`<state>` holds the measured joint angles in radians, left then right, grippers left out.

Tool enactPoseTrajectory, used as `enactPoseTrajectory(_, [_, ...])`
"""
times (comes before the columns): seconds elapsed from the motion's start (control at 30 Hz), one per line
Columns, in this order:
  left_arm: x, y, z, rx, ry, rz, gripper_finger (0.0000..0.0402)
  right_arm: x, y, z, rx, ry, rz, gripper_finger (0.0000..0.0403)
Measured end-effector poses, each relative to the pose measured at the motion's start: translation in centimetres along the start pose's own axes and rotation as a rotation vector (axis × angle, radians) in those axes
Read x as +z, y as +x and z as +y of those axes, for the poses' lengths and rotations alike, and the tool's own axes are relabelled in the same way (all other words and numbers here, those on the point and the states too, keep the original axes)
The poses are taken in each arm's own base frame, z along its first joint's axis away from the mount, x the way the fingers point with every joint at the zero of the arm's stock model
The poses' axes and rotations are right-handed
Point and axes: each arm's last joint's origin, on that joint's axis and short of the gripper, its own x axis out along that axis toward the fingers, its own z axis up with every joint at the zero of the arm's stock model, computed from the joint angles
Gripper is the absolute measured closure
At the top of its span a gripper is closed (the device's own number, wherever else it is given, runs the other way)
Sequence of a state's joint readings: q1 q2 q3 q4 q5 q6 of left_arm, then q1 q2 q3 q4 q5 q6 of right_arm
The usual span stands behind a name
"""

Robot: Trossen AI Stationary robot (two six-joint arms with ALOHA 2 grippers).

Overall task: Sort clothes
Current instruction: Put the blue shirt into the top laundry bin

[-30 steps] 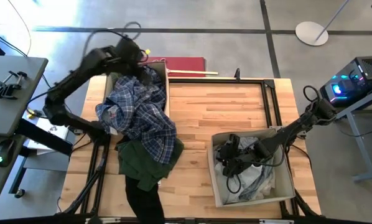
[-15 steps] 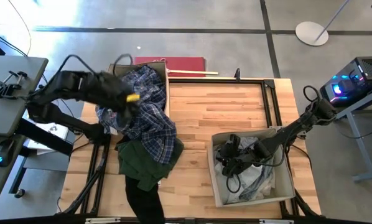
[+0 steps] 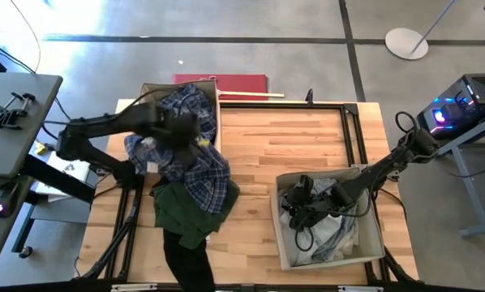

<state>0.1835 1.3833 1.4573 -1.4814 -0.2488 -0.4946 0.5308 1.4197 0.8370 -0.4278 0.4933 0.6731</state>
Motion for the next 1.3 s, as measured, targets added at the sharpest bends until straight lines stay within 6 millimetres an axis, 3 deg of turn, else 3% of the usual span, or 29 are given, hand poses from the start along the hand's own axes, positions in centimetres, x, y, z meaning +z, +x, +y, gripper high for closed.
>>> enactPoseTrajectory(0.17, [3.4,4.5,3.1,0.037,-0.048,0.05,0.0396,0.0,0.0,0.0,0.002,0.0,0.002,0.0251])
enactPoseTrajectory(0.4, [6.2,10.3,7.2,0.062,-0.118,0.101,0.0399,0.0,0.0,0.0,0.004,0.0,0.004,0.0251])
enactPoseTrajectory(0.57, [7.5,11.5,7.8,0.072,-0.145,0.069,0.0401,0.0,0.0,0.0,0.004,0.0,0.004,0.0251])
enactPoseTrajectory(0.67, [8.0,9.7,7.3,0.107,-0.124,0.024,0.0401,0.0,0.0,0.0,0.004,0.0,0.004,0.0251])
enactPoseTrajectory(0.8, [7.7,4.5,6.8,0.172,-0.109,-0.066,0.0401,0.0,0.0,0.0,0.004,0.0,0.004,0.0252])
enactPoseTrajectory(0.93, [5.9,-1.4,5.9,0.151,-0.137,-0.213,0.0401,0.0,0.0,0.0,0.0,-0.001,0.001,0.0252])
enactPoseTrajectory(1.03, [3.5,-4.7,4.9,0.052,-0.156,-0.313,0.0401,0.0,0.0,0.0,-0.001,-0.001,-0.001,0.0251])
enactPoseTrajectory(1.17, [0.1,-7.0,3.8,-0.154,-0.151,-0.267,0.0401,0.0,0.0,0.0,-0.002,0.0,-0.001,0.0251])
enactPoseTrajectory(1.3, [-1.4,-7.3,3.4,-0.069,-0.157,-0.236,0.0401,0.0,0.0,0.0,-0.004,0.0,-0.003,0.0252])
